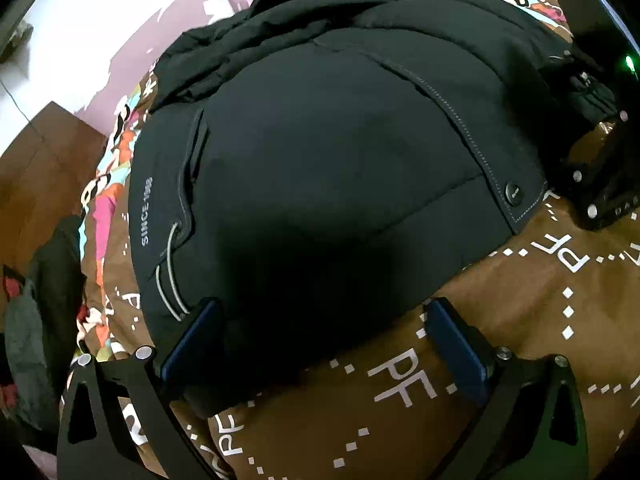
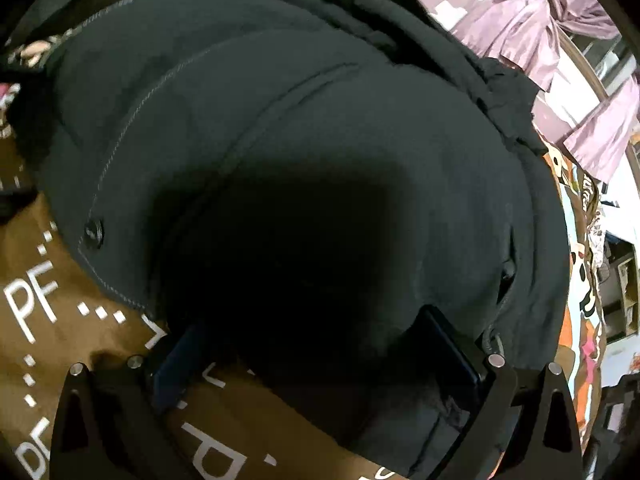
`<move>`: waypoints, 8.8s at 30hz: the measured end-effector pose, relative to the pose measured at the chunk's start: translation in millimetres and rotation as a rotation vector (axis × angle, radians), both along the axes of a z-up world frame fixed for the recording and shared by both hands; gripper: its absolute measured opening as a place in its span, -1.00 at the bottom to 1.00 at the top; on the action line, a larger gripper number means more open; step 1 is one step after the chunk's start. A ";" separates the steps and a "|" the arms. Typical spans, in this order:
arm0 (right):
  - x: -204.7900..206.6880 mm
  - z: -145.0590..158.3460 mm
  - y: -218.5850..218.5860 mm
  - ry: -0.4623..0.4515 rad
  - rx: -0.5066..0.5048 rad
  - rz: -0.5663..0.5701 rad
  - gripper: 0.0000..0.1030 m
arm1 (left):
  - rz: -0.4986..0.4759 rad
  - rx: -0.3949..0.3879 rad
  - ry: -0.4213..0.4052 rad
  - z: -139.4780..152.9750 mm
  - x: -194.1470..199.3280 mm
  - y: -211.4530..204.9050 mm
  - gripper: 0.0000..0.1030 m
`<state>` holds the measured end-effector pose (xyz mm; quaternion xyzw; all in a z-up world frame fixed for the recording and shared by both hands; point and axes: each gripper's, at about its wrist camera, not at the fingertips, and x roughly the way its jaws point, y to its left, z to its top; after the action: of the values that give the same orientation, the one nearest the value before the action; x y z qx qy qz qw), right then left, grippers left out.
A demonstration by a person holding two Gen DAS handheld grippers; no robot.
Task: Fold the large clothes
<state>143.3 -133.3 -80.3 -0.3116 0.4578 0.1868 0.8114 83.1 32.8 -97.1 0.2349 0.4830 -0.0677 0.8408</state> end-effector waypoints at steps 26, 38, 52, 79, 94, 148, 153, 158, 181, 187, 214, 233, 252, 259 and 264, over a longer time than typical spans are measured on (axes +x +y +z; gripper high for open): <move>34.3 77.2 -15.7 -0.064 0.343 -0.116 1.00 | -0.021 0.039 -0.033 -8.3 4.3 -8.3 0.97; 37.3 66.8 -25.0 0.015 0.383 -0.150 1.00 | -0.144 0.066 0.010 -14.2 22.3 -2.8 0.97; 36.9 65.7 -37.4 0.069 0.437 -0.185 1.00 | -0.202 0.320 -0.192 -34.3 6.6 -20.5 -0.70; -6.7 14.9 -10.4 -0.145 0.048 -0.095 0.72 | -0.030 -0.192 -0.316 85.9 22.7 -1.1 -0.89; 10.9 142.9 -34.7 -0.314 0.554 -0.147 -0.68 | -0.035 -0.248 -0.309 81.7 16.4 7.7 -0.82; -168.0 255.2 -40.5 -0.402 0.682 -0.002 -0.82 | 0.167 -0.455 -0.525 258.0 -132.2 50.2 -0.93; -170.5 260.4 -35.7 -0.449 0.674 0.009 -0.82 | 0.157 -0.457 -0.567 271.2 -127.4 51.2 -0.93; -147.0 259.0 -37.8 -0.443 0.676 -0.008 -0.82 | 0.138 -0.451 -0.563 274.6 -104.2 52.0 -0.93; -36.4 245.2 -38.5 -0.473 0.557 -0.073 -0.80 | 0.030 -0.377 -0.579 255.1 15.0 59.4 -0.93; -6.6 232.9 -30.6 -0.497 0.487 -0.056 -0.78 | 0.028 -0.351 -0.574 244.3 45.5 62.4 -0.93; 99.1 200.7 -46.2 -0.506 0.472 -0.151 0.76 | 0.302 -0.520 -0.481 200.4 180.9 108.7 0.61; 38.2 104.3 -13.2 -0.141 0.457 -0.142 0.89 | 0.102 -0.611 -0.309 143.0 83.3 99.1 0.83; 174.0 107.1 -11.0 -0.211 0.513 -0.258 1.00 | 0.206 -0.469 -0.289 145.4 184.3 72.1 0.84; 216.3 101.1 -17.6 -0.176 0.494 -0.292 1.00 | 0.264 -0.414 -0.321 152.3 233.9 74.0 0.92; 241.1 89.9 -21.0 -0.109 0.524 -0.281 1.00 | 0.358 -0.400 -0.333 133.7 254.1 89.7 0.94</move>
<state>384.4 -154.2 9.5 -0.0348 0.3885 0.1675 0.9054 337.3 122.5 36.6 -0.0160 0.3497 0.0271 0.9363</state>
